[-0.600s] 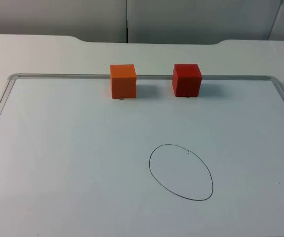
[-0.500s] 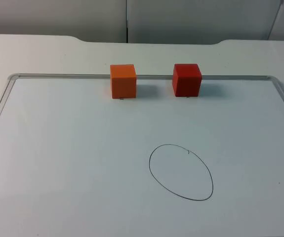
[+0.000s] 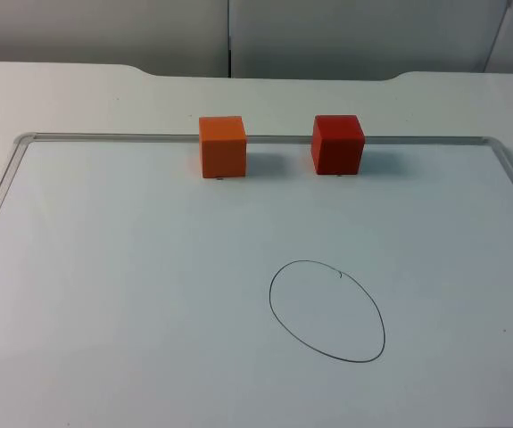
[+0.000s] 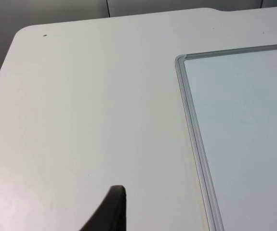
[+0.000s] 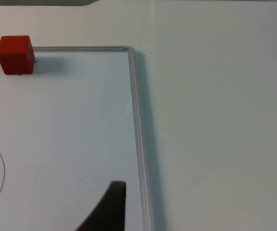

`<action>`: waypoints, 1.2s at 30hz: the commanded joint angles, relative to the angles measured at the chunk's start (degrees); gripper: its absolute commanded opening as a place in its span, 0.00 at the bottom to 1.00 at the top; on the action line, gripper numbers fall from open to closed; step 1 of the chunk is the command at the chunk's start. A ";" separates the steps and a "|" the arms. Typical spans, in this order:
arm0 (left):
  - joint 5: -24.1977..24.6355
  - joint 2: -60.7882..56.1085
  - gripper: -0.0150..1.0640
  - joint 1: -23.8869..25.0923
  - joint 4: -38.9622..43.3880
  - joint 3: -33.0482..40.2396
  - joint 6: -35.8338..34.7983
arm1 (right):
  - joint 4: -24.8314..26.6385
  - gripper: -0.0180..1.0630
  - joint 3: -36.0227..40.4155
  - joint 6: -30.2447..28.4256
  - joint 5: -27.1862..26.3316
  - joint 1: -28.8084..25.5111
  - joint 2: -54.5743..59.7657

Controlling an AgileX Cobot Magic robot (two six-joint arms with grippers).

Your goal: Pick up one cube with the left hand and another cube with the right hand. First place the cube in the right hand at the target position, then stack the cube in the left hand on top.

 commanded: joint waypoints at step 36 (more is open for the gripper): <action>-0.57 -0.20 0.99 0.15 -0.12 0.20 -0.15 | -10.52 0.96 -51.69 29.38 -14.13 30.49 85.93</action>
